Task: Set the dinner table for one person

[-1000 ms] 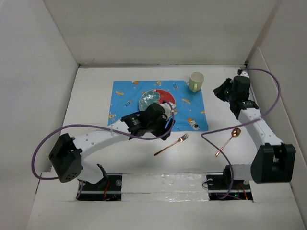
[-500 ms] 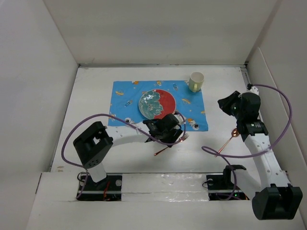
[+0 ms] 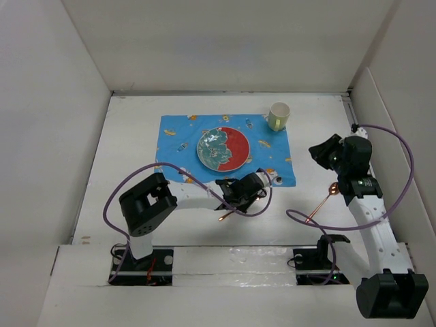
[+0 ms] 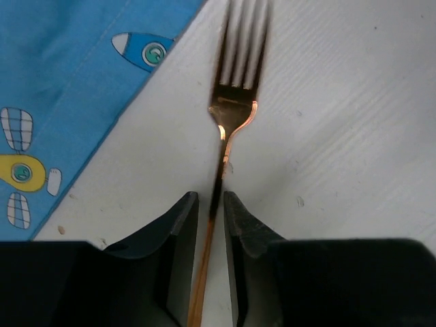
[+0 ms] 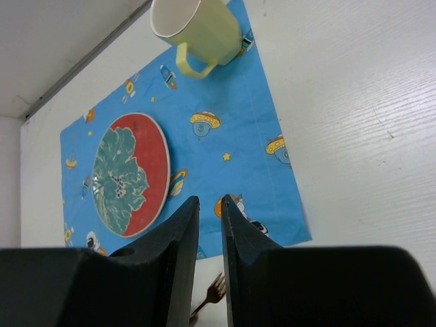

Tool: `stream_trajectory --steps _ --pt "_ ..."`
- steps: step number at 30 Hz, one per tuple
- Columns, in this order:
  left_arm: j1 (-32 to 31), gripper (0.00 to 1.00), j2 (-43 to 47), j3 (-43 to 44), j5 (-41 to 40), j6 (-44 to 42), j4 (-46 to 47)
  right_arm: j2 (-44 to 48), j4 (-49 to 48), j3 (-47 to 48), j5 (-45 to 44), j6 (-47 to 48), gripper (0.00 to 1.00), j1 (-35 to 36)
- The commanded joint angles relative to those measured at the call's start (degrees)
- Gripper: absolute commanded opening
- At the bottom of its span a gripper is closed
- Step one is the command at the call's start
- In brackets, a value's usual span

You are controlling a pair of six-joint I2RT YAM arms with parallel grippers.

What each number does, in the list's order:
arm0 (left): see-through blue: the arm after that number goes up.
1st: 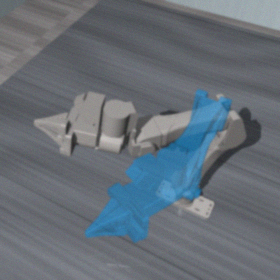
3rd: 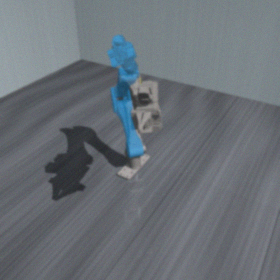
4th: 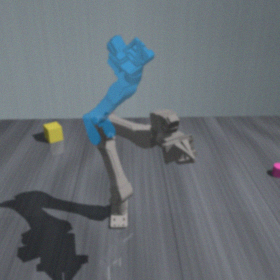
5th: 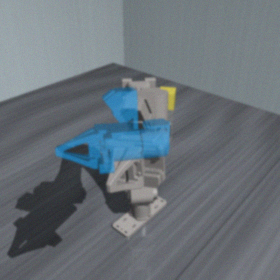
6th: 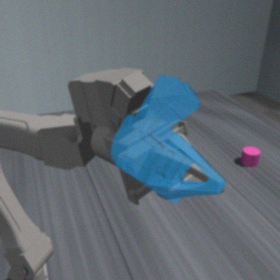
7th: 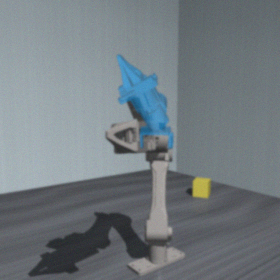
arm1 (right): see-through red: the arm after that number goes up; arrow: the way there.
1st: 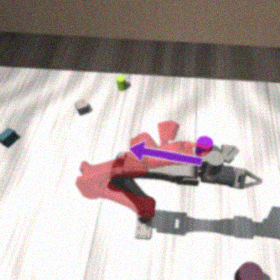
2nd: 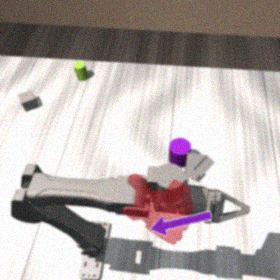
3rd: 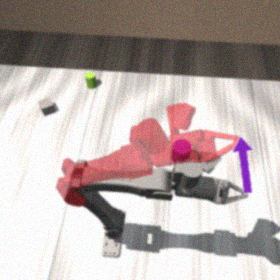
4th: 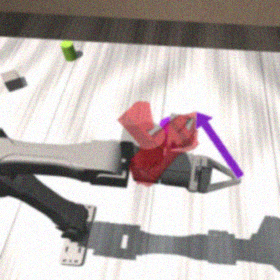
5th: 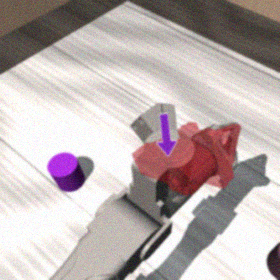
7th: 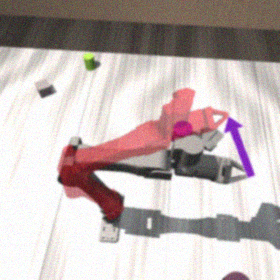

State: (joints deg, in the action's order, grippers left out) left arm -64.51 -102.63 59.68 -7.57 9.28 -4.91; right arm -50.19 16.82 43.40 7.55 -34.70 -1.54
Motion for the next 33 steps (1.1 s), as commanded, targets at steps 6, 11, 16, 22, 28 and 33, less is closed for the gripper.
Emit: stream_trajectory --steps 6,11,16,22,28,33 --pt "-1.9 0.0 -2.2 -1.1 -3.4 1.5 -2.3 0.2 0.3 3.9 1.4 -0.5 0.25 -0.5" --pt "-1.9 0.0 6.0 2.4 -4.5 3.1 -6.7 -0.8 2.2 6.7 1.3 -0.2 0.25 -0.5" --pt "7.0 0.0 17.2 6.4 -4.1 4.6 -11.2 -0.7 3.7 6.5 0.0 0.5 0.25 1.5" --pt "29.4 0.0 19.3 8.3 -0.2 3.1 -13.1 -0.3 1.4 2.1 1.6 0.1 0.25 3.9" --pt "44.4 0.0 12.6 10.4 3.3 1.4 -7.8 -1.1 1.1 0.6 3.7 0.1 0.26 6.2" --pt "47.9 0.0 3.9 14.3 2.8 0.0 -6.3 -1.8 1.6 0.3 4.5 0.8 0.27 7.2"
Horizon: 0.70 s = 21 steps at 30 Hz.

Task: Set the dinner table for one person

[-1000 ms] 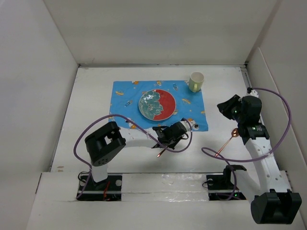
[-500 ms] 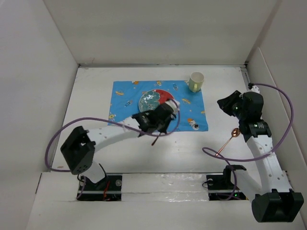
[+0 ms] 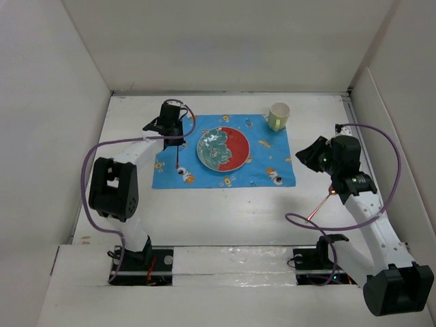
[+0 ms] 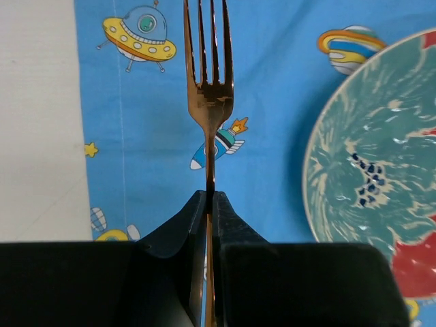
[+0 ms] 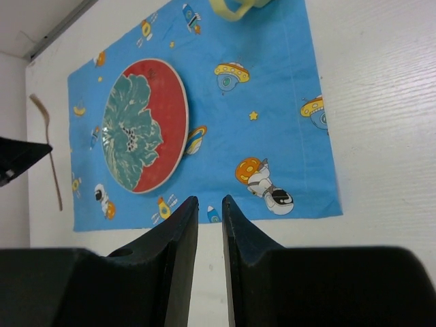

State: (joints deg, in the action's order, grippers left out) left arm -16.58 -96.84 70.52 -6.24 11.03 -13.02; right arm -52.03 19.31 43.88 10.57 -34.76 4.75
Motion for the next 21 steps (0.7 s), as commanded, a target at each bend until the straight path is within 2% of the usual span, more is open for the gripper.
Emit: stream_trajectory --steps 1,12,15,17,18,20,21 --pt "0.0 0.0 -2.8 4.4 1.5 -1.9 1.9 0.0 -0.9 -0.2 1.5 1.0 0.27 1.0" --pt "0.5 0.0 -13.9 9.5 0.6 -1.5 2.9 -0.3 3.2 -0.5 -0.2 2.2 0.28 1.5" --pt "0.5 0.0 -15.2 9.7 0.7 -0.7 3.2 -0.2 5.6 -0.7 -3.8 2.1 0.28 1.5" --pt "0.5 0.12 -15.3 9.3 0.8 -0.2 3.4 -0.3 8.3 -0.9 -5.6 1.7 0.28 1.5" --pt "0.5 0.14 -15.3 9.3 0.4 0.1 3.2 -0.4 9.5 -0.9 -8.1 1.4 0.28 1.5" --pt "0.5 0.3 -14.2 8.8 1.0 1.2 3.0 -0.4 15.7 -1.2 -12.6 -0.8 0.3 -1.6" --pt "0.5 0.3 -14.2 8.8 1.0 1.2 3.0 -0.4 15.8 -1.5 -12.6 -0.8 0.3 -1.6"
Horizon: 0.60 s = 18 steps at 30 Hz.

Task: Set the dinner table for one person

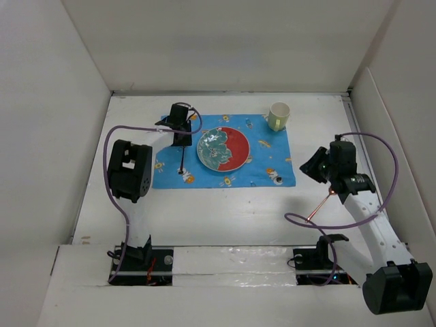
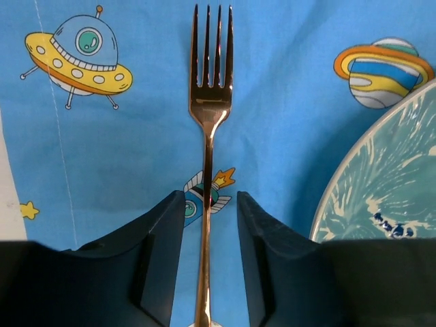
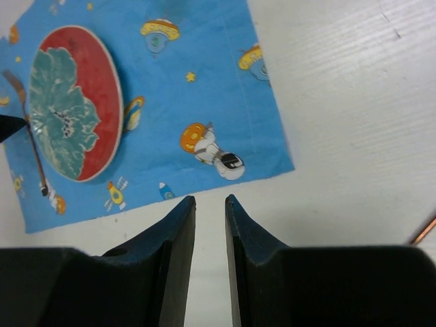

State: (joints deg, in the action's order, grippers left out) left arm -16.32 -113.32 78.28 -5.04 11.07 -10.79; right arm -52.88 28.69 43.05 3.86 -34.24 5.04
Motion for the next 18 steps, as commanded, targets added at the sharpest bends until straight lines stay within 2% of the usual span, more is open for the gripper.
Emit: stream_trajectory --steps 1,2,4,5,7,11,14,15,18 --pt "0.2 0.34 2.9 0.6 -0.1 1.6 0.8 0.6 8.6 -1.0 -7.3 -2.1 0.32 -2.6" --pt "0.2 0.4 3.5 0.3 0.0 2.1 0.7 0.6 9.3 -1.6 -8.0 -3.7 0.34 -3.2" --pt "0.2 0.45 6.5 -0.7 0.3 3.7 0.2 0.6 11.5 -1.0 -10.6 -5.4 0.45 -3.2" --pt "0.2 0.46 8.0 -1.2 0.4 4.3 0.0 0.3 12.8 -0.6 -11.5 -8.2 0.5 -3.2" --pt "0.2 0.46 17.1 -4.3 1.1 6.7 -0.5 -1.1 17.9 -0.1 -15.3 -11.5 0.59 -4.5" --pt "-4.0 0.46 28.0 -8.1 2.5 7.5 0.1 -4.1 23.2 0.3 -16.4 -17.8 0.62 -7.1" --pt "-6.1 0.47 37.3 -11.7 9.5 9.7 0.7 -4.8 24.9 -0.6 -15.7 -21.6 0.63 -8.0" --pt "-7.4 0.46 37.8 -11.7 10.8 9.8 -0.5 -5.1 25.0 -0.7 -16.2 -22.4 0.63 -8.0" --pt "-14.4 0.46 38.9 -10.9 7.1 7.6 -4.0 -8.6 26.7 0.3 -18.4 -27.9 0.63 -8.0"
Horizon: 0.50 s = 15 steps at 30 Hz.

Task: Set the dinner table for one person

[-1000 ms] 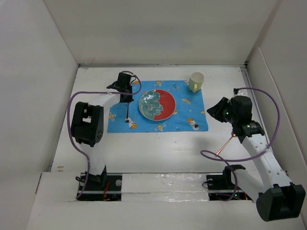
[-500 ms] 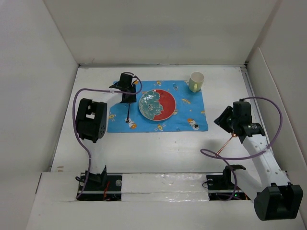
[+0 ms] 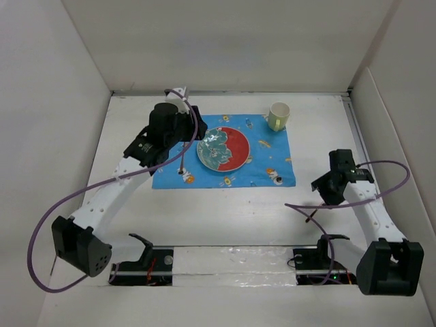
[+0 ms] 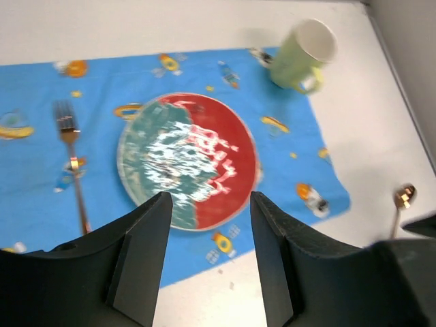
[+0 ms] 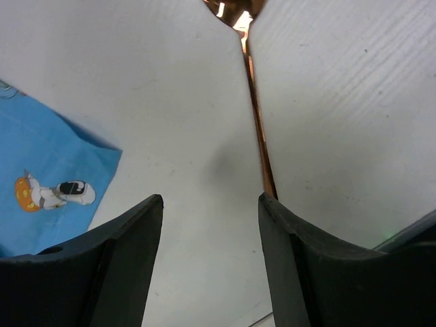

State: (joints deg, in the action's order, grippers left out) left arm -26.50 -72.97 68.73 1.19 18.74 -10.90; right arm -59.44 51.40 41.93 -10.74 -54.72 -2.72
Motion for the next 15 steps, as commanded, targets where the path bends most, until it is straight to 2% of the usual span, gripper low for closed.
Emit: stream_trajectory --steps 1,6,9,11,15 --pt "-5.6 0.46 -1.0 -1.8 0.0 -0.5 -4.0 -3.5 4.7 1.7 -4.8 -8.3 0.63 -0.3" --pt "-6.5 0.46 2.4 -1.7 -0.7 -2.6 -5.4 -14.5 7.7 5.3 -13.7 -15.5 0.61 -3.0" --pt "-6.5 0.45 3.6 -0.2 0.5 -2.4 -5.8 -18.6 8.3 6.4 -13.9 -18.4 0.57 -4.7" --pt "-6.5 0.45 4.3 -0.3 1.2 -2.1 -5.5 -21.8 5.7 5.4 -13.3 -18.4 0.57 -4.7" --pt "-6.5 0.44 5.2 -0.1 -0.6 -2.4 -5.7 -28.6 0.3 5.6 -11.7 -13.8 0.47 -4.7"
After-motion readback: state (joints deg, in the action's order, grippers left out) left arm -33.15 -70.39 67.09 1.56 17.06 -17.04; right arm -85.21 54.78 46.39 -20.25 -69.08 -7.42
